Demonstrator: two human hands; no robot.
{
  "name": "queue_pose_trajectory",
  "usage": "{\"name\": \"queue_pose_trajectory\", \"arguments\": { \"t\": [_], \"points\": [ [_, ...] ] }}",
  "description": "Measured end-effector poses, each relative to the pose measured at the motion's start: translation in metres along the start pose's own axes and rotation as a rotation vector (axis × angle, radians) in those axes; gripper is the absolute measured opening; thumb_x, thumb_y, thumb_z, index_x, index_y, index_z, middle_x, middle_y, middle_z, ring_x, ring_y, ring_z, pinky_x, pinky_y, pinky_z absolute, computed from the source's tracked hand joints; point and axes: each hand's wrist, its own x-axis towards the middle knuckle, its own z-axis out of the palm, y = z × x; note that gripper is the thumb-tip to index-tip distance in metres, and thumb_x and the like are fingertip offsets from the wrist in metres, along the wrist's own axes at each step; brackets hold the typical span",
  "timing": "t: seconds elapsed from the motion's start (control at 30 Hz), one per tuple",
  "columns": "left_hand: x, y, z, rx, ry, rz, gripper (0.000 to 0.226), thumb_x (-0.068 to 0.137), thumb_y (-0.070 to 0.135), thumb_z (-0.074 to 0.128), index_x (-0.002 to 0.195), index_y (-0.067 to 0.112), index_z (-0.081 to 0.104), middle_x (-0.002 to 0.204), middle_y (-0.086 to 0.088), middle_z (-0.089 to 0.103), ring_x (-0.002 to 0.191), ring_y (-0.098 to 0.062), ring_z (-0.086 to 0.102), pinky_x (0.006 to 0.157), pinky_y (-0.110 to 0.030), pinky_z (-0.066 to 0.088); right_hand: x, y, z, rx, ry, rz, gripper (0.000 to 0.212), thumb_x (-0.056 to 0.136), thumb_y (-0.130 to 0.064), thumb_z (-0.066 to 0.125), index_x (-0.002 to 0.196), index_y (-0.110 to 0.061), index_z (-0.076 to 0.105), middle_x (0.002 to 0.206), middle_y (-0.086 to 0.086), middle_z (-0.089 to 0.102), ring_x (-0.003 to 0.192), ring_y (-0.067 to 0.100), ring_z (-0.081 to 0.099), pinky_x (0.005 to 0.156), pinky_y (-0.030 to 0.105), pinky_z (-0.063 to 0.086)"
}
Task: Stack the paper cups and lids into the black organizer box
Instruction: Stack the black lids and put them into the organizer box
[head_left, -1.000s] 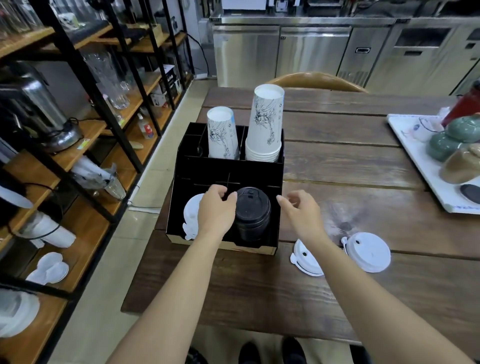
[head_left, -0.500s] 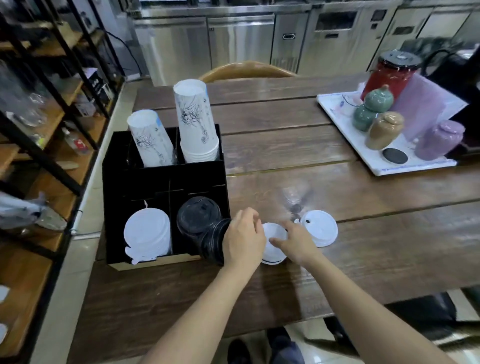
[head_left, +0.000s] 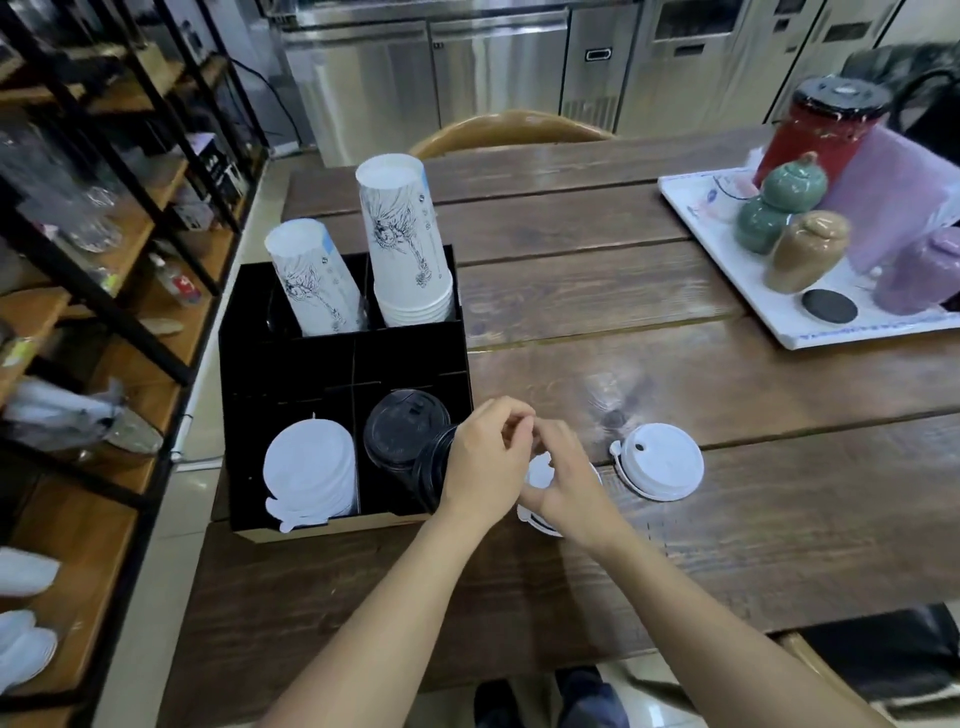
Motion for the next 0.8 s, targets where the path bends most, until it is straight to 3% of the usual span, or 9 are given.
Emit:
{"name": "queue_pose_trajectory", "arguments": {
  "t": [0.13,0.2,0.3,0.37,0.43,0.5,0.57,0.67,0.8],
  "points": [
    [0.001,-0.002,-0.007,-0.046,0.036,-0.025,0.01,0.088,0.012,0.054,0.089,0.014,0.064,0.083,-0.003,0.066,0.07,-0.02,0.063,0.07,-0.036,0.054,0.008,-0.007,0.015,0.045,-0.105,0.062,0.061,0.061,-0.029,0.064,0.118,-0.017,0.046,0.109,0.002,0.047,0.104,0.023,0.045,0.09,0.042,0.044],
    [0.001,-0.005,-0.01,-0.045,0.027,-0.011,0.01,0.088,0.013,0.055,0.089,0.015,0.065,0.081,0.0,0.065,0.069,-0.016,0.062,0.069,-0.031,0.053,0.009,-0.004,0.021,0.007,-0.151,0.048,0.062,0.063,-0.032,0.063,0.121,-0.019,0.045,0.114,0.002,0.047,0.109,0.023,0.043,0.093,0.044,0.043],
    [-0.003,-0.009,-0.014,-0.032,-0.001,0.028,0.011,0.088,0.014,0.056,0.092,0.014,0.066,0.08,0.005,0.063,0.072,-0.012,0.062,0.069,-0.028,0.053,0.015,-0.002,0.026,0.003,-0.209,0.057,0.048,0.063,-0.04,0.06,0.11,-0.033,0.051,0.115,0.004,0.052,0.109,0.025,0.044,0.091,0.047,0.044],
    [-0.008,-0.009,-0.019,-0.01,0.036,0.105,0.013,0.087,0.013,0.056,0.094,0.012,0.067,0.081,0.006,0.064,0.075,-0.012,0.062,0.07,-0.025,0.052,0.019,0.0,0.027,0.064,-0.251,0.07,0.037,0.063,-0.032,0.065,0.097,-0.034,0.052,0.107,0.007,0.057,0.104,0.032,0.05,0.085,0.053,0.047],
    [-0.013,-0.012,-0.028,0.049,0.161,0.226,0.016,0.087,0.015,0.054,0.093,0.009,0.068,0.082,0.002,0.068,0.075,-0.012,0.062,0.067,-0.021,0.05,0.02,0.003,0.026,0.099,-0.299,0.126,0.046,0.059,-0.035,0.073,0.098,-0.022,0.052,0.104,0.01,0.06,0.098,0.029,0.057,0.081,0.048,0.051],
    [-0.015,-0.02,-0.04,0.158,0.299,0.269,0.018,0.086,0.019,0.053,0.09,0.009,0.068,0.081,0.0,0.067,0.073,-0.011,0.059,0.063,-0.019,0.046,0.018,0.008,0.023,0.102,-0.347,0.219,0.052,0.058,-0.044,0.078,0.096,-0.026,0.048,0.102,0.0,0.063,0.093,0.017,0.061,0.075,0.033,0.052],
    [-0.018,-0.031,-0.055,0.223,0.353,0.147,0.015,0.087,0.023,0.054,0.081,0.013,0.064,0.074,0.005,0.061,0.067,-0.011,0.055,0.059,-0.022,0.041,0.013,0.016,0.023,0.099,-0.375,0.277,0.047,0.063,-0.045,0.077,0.093,-0.029,0.044,0.1,-0.009,0.063,0.091,0.009,0.062,0.073,0.027,0.049],
    [-0.024,-0.051,-0.071,0.299,0.205,-0.158,0.025,0.086,0.041,0.055,0.075,0.019,0.057,0.071,0.006,0.061,0.067,-0.013,0.056,0.057,-0.028,0.044,0.011,0.02,0.024,0.186,-0.37,0.315,0.045,0.068,-0.041,0.075,0.1,-0.026,0.048,0.104,-0.007,0.066,0.097,0.012,0.064,0.08,0.03,0.05],
    [-0.028,-0.059,-0.078,0.434,-0.033,-0.289,0.04,0.081,0.059,0.053,0.098,0.023,0.059,0.093,0.009,0.063,0.084,-0.01,0.058,0.067,-0.025,0.044,0.017,0.016,0.017,0.321,-0.332,0.331,0.029,0.076,-0.021,0.074,0.099,-0.024,0.057,0.094,-0.005,0.068,0.084,0.01,0.065,0.078,0.04,0.05]
  ]
}}
